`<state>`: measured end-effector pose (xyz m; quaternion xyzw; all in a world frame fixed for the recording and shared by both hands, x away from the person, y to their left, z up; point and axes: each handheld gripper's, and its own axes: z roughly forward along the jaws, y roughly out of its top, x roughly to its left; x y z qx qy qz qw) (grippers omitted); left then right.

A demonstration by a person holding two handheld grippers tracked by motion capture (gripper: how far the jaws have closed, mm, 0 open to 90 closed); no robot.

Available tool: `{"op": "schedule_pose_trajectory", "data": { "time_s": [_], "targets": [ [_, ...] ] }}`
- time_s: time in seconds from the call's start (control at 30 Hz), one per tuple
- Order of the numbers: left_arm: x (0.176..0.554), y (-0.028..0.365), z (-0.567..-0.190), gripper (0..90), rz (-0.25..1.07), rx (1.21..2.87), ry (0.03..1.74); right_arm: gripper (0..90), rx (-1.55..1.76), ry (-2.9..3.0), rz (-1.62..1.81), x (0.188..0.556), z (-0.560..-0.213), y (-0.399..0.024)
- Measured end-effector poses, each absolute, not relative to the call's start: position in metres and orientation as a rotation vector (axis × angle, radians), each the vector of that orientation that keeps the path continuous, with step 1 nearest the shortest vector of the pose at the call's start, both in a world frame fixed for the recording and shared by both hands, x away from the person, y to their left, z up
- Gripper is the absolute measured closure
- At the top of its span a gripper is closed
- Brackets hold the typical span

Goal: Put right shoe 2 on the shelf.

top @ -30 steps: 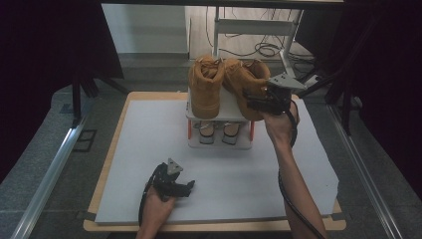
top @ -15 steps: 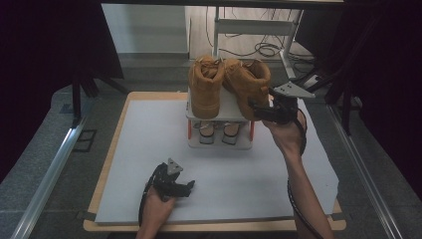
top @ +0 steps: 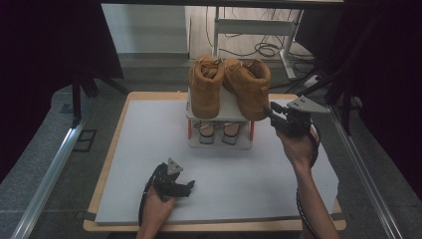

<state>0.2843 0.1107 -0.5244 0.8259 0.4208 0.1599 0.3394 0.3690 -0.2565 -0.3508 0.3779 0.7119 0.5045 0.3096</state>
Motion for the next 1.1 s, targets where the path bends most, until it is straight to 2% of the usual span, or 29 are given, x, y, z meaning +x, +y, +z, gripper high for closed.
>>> {"op": "schedule_pose_trajectory", "data": {
  "time_s": [0.1, 0.23, 0.5, 1.1],
  "targets": [
    [0.284, 0.111, -0.524, 11.8, 0.416, 2.149, 1.096, 82.1, 0.992, 1.892, 1.353, 0.365, -0.356, -0.263],
    [0.284, 0.111, -0.524, 11.8, 0.416, 2.149, 1.096, 90.0, 0.988, 1.911, 1.351, 0.363, -0.364, -0.267],
    [0.284, 0.111, -0.524, 11.8, 0.417, 2.149, 1.096, 90.0, 1.001, 1.958, 1.338, 0.367, -0.377, -0.264],
    [0.284, 0.111, -0.524, 11.6, 0.415, 2.149, 1.097, 90.0, 0.999, 1.953, 1.351, 0.367, -0.378, -0.263]
  ]
}}
